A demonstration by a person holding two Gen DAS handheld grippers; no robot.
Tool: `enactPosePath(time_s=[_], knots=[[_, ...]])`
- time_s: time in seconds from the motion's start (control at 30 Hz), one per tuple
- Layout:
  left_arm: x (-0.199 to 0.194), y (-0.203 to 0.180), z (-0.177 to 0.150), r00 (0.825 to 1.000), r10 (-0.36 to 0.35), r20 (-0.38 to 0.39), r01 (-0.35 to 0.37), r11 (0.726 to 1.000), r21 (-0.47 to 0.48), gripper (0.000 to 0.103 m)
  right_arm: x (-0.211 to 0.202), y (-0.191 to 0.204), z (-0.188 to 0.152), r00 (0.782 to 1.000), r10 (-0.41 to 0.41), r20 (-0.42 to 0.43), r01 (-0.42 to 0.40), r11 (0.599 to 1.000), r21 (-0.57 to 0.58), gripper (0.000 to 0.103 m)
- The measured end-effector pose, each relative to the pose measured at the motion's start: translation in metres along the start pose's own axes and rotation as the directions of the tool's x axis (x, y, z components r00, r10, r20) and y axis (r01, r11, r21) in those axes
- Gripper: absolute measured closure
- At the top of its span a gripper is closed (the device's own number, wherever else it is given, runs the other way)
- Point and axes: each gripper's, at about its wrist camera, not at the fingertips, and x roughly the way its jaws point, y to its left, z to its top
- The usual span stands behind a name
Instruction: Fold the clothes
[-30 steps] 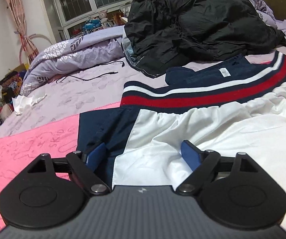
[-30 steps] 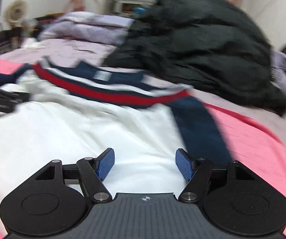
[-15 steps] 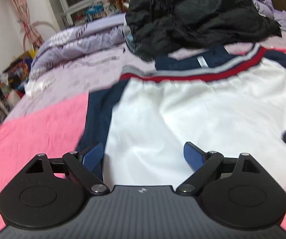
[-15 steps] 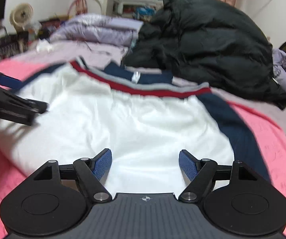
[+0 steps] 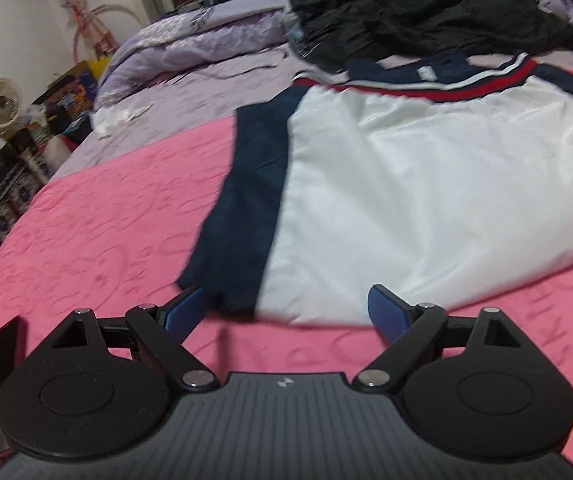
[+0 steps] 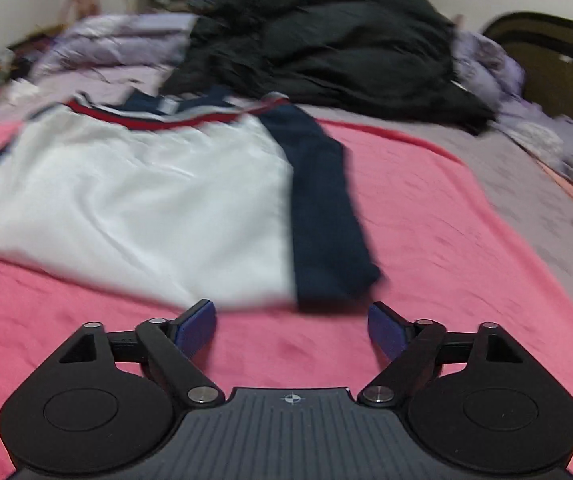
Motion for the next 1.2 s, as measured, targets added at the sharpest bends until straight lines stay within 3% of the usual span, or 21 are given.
enactPosePath(time_s=[0.1,0.17,0.3,0.43,0.6,0.9,1.07,1.2], knots=[[-0.011,0.010,-0.004,1.000,0.002,-0.011,-0.002,1.000,-0.025,0.014,-0.007,-0.022,-0.008,0.999,-0.031,-0.018,0.031,0.999,0.045,0.018],[-0.022,0.009,-0.005,1.000,-0.014,0.004,0.014,1.000,-0.026,0.014,-0.017,-0.026,-0.010,1.000,-0.007,-0.007,0.007,0.998,0.063,0.018],[-0.050,-0.008,-0.003,0.998,-0.031,0.045,0.031,0.999,0.011,0.013,-0.037,-0.018,-0.009,0.998,0.051,0.025,-0.052,0.998,0.041,0.018],[-0.067,-0.023,0.000,0.992,-0.105,0.063,0.105,0.994,0.006,0.013,-0.052,-0.001,-0.006,0.996,0.073,0.055,-0.073,0.997,-0.011,0.017],[-0.069,-0.045,0.004,0.992,-0.114,0.058,0.113,0.993,0.015,0.013,-0.059,0.002,-0.007,0.995,0.072,0.076,-0.070,0.997,-0.027,0.016],[-0.054,-0.075,0.008,0.993,-0.113,0.033,0.112,0.993,0.029,0.013,-0.055,-0.009,-0.009,0.992,0.062,0.110,-0.070,0.995,0.072,0.015],[-0.049,-0.078,0.017,0.991,-0.112,0.069,0.111,0.994,0.009,0.013,-0.049,0.022,0.004,0.971,0.107,0.215,-0.113,0.994,0.015,0.013],[-0.046,-0.071,0.033,0.987,-0.116,0.113,0.120,0.992,-0.030,0.013,-0.020,0.059,0.019,0.964,0.173,0.204,-0.174,0.985,-0.014,0.012]])
